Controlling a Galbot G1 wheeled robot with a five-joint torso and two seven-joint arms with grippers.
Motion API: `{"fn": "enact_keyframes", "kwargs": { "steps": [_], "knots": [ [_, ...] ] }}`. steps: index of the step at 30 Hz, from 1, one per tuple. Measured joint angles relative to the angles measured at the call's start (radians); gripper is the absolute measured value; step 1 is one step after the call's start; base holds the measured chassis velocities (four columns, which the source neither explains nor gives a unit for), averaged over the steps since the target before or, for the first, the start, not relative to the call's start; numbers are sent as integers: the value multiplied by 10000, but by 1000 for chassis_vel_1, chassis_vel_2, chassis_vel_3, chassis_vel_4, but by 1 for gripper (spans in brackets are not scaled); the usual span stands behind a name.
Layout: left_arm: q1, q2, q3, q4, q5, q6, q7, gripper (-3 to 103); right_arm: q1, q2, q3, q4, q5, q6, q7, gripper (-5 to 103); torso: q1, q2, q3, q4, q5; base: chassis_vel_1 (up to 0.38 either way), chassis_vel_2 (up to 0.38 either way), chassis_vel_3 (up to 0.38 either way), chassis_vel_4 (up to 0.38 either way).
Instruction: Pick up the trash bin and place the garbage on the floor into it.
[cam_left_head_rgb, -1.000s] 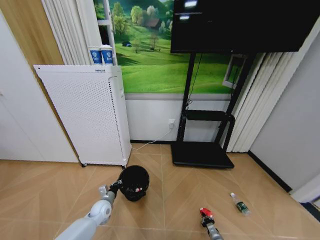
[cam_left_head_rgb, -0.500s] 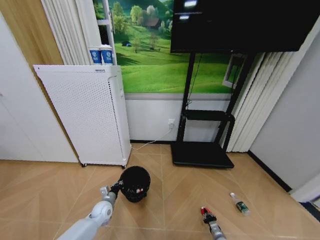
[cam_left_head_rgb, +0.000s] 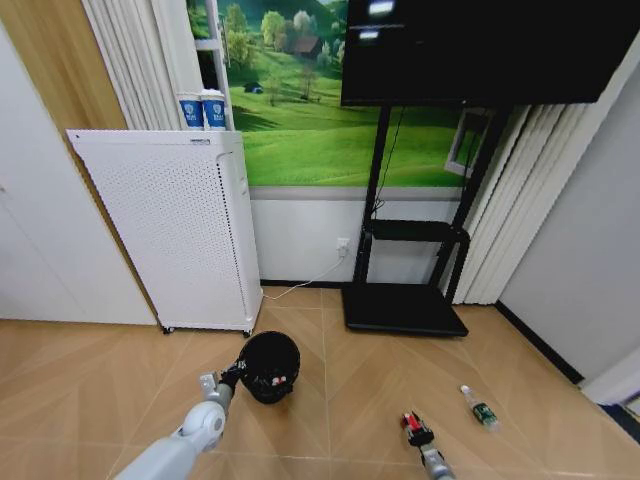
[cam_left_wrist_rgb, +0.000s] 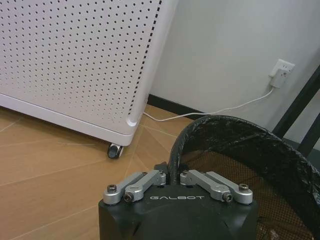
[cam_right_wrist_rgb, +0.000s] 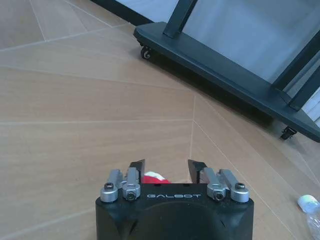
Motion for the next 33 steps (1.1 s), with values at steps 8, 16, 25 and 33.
{"fn": "enact_keyframes", "kwargs": {
  "steps": [8,16,25,33],
  "knots": [
    [-16,40,-16,4,-23,6,2,7,-11,-4,10,-176,-47,-159,0,70,-2,0,0,0,0,0,0,0,0],
    [-40,23,-7,32,-33,10,19,7,22,87,-4,-513,-66,-381,-124,100,-2,2,0,-4,-1,0,0,0,0],
    [-103,-44,62,135,-48,13,88,7,331,660,-232,-826,11,-690,-162,100,-2,3,0,0,3,0,0,0,0],
    [-166,7,65,163,-158,12,157,7,691,963,-332,-1194,255,-952,-282,100,-1,3,0,-2,-1,0,0,0,0]
  ]
}}
